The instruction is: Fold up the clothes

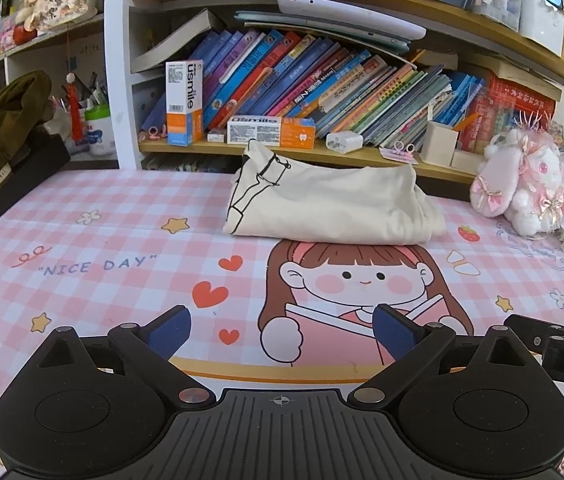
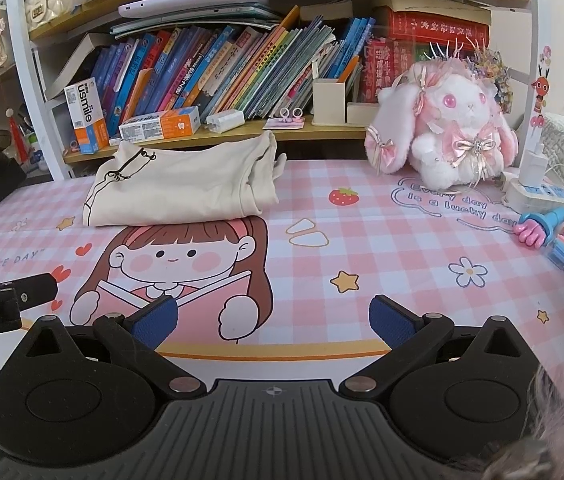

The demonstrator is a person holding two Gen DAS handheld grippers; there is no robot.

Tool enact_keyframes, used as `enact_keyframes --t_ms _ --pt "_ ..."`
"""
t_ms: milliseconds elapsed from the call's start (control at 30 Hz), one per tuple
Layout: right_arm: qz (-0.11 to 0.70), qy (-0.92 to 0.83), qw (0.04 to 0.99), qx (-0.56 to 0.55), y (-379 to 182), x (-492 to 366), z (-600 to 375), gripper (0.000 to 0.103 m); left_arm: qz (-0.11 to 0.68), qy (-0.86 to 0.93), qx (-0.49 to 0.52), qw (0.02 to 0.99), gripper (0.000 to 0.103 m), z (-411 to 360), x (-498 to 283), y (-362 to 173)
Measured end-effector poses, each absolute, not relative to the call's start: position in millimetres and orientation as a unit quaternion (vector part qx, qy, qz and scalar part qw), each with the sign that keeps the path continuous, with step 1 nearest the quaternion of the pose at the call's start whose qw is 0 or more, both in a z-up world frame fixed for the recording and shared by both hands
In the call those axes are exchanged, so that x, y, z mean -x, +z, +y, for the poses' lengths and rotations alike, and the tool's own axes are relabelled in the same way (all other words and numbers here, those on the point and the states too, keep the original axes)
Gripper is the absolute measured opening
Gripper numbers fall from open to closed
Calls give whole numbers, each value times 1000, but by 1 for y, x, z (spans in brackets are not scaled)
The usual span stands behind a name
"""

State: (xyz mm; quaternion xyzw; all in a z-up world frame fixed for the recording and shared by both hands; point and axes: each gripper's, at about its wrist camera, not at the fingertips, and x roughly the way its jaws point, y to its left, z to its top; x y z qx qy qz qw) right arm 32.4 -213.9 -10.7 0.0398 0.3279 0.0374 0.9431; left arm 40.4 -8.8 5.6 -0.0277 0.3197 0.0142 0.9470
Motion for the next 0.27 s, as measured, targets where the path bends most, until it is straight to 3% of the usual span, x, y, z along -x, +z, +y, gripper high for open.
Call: enact_keyframes --t_ms 267 --pt "336 36 940 -40 -17 -32 -214 103 330 10 33 943 99 -9 -42 -2"
